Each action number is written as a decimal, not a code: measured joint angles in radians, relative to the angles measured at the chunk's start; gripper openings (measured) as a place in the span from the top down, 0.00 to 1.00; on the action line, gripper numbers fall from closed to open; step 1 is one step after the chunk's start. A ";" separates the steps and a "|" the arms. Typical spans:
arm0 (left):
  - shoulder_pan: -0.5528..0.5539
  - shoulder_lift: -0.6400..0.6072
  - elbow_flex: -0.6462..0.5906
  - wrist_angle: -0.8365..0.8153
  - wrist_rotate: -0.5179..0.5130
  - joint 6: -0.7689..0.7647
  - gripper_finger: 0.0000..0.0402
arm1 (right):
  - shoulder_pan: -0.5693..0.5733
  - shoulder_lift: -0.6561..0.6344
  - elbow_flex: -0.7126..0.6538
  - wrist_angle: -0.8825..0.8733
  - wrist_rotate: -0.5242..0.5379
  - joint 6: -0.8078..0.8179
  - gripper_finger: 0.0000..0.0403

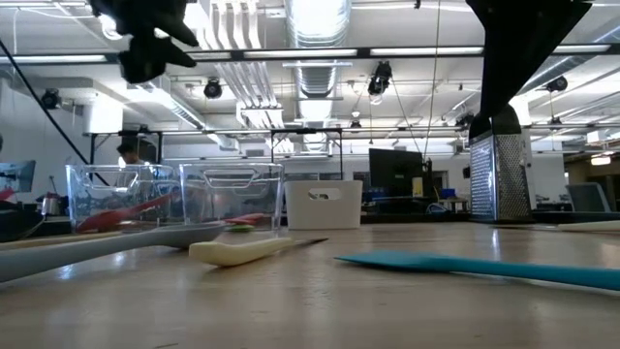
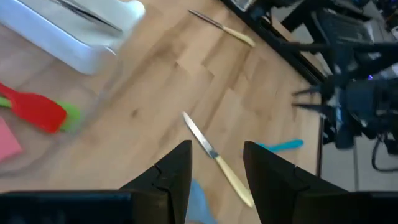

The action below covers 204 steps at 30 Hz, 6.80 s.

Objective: Pick & Place Kitchen Items
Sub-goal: Put the gray serving spoon into the left transparent bin

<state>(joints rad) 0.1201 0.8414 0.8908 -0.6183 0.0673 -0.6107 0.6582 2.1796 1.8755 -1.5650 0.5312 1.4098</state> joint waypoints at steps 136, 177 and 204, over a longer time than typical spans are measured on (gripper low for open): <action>-0.538 1.043 0.166 0.026 -0.073 1.750 0.90 | -0.008 0.000 -0.007 0.004 0.048 0.023 0.77; 0.243 0.116 0.316 0.079 -0.272 0.819 0.90 | -0.011 0.000 -0.011 0.004 0.075 0.019 0.79; 0.885 0.299 0.118 0.000 0.048 0.657 0.90 | 0.006 0.000 -0.011 0.014 0.093 0.031 0.77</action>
<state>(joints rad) 1.0050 1.1403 1.0085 -0.6179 0.1158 0.0461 0.6640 2.1796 1.8641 -1.5511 0.6239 1.4410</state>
